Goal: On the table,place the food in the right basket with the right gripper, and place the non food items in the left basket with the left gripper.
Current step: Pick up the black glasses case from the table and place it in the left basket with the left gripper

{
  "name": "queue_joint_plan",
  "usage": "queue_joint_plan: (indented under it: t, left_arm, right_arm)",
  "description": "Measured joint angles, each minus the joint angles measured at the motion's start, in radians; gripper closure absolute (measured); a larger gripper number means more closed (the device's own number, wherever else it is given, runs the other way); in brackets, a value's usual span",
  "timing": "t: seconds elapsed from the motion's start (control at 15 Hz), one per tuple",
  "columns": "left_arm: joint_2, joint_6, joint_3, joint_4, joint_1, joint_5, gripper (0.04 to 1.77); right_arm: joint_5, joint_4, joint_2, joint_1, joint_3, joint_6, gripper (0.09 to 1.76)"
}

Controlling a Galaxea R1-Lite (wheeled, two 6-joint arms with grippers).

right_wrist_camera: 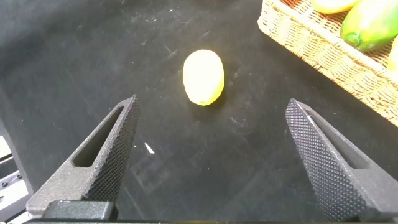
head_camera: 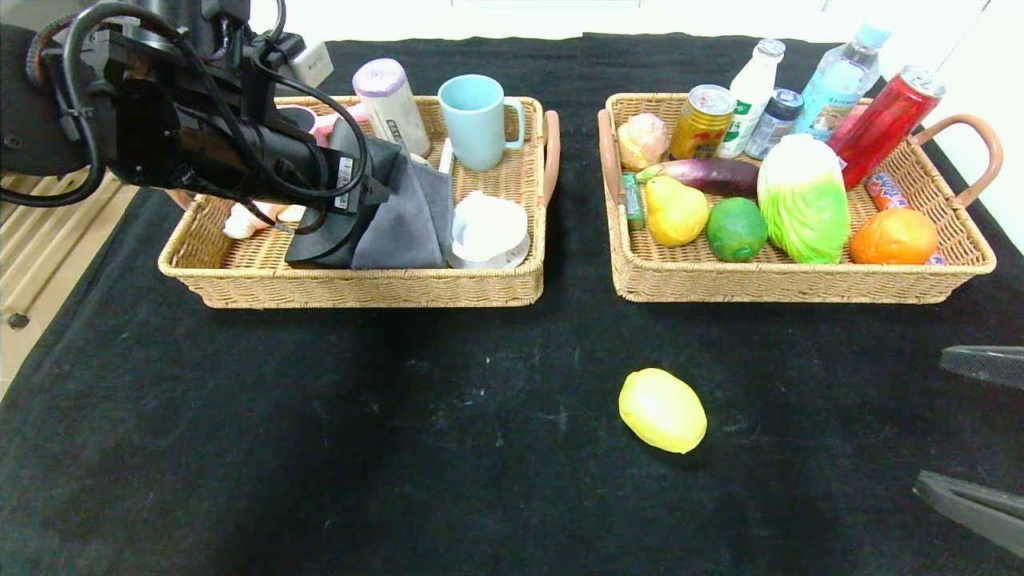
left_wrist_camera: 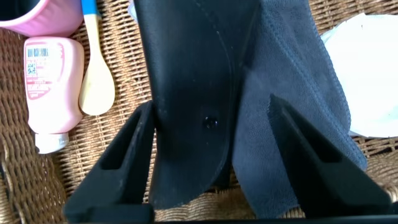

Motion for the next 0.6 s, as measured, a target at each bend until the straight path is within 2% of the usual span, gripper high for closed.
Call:
queue_joint_plan:
  t: [0.6]
  left_arm:
    - [-0.062,-0.001,0.069,0.001,-0.008,-0.001,0.22]
  right_arm:
    - [-0.001,0.001,0.008,0.009,0.007,0.0,0.14]
